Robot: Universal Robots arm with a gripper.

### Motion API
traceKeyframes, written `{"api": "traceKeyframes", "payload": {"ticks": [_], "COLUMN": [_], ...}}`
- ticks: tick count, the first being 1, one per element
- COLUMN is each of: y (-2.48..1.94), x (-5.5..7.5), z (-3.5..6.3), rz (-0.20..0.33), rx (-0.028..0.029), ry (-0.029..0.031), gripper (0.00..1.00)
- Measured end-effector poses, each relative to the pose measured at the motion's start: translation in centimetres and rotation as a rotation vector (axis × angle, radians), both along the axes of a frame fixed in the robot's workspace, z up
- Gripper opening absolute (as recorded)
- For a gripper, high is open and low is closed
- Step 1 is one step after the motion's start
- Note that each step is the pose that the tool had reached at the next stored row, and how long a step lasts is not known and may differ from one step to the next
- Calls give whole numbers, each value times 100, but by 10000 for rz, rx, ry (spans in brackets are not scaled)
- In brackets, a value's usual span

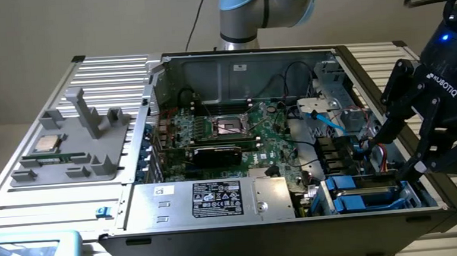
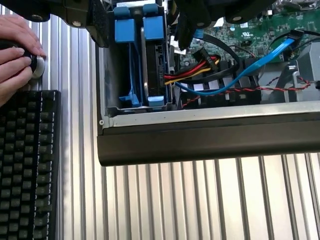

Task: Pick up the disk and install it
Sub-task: 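Insert the first disk wire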

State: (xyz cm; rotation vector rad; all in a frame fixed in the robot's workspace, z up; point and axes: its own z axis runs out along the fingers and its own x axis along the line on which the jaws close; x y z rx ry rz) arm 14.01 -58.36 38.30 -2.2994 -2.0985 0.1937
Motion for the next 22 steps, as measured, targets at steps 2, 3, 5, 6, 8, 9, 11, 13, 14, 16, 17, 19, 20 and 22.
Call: {"api": "traceKeyframes", "payload": {"ticks": [2,3,5,6,8,9,11,13,14,16,17,19,20,22], "y": [0,3,21,28,30,30,31,40,45,59,69,92,104,133], "x": [0,-3,-28,-37,-40,-40,-41,-63,-78,-108,-124,-152,-167,-197], "z": [1,1,-1,-2,-2,-2,-2,-1,-2,-3,-4,-7,-9,-12], "rz": [1,1,-1,-1,0,1,0,-10,-13,-20,-21,-22,-23,-23], "rx": [-5,-6,-6,-6,-16,-15,-16,-17,-16,-16,-16,-16,-15,-15], "ry": [0,-3,-100,-182,-243,-243,-244,-266,-283,-318,-337,-376,-395,-433], "gripper": [66,66,66,66,66,66,66,66,66,66,66,66,66,66]}}
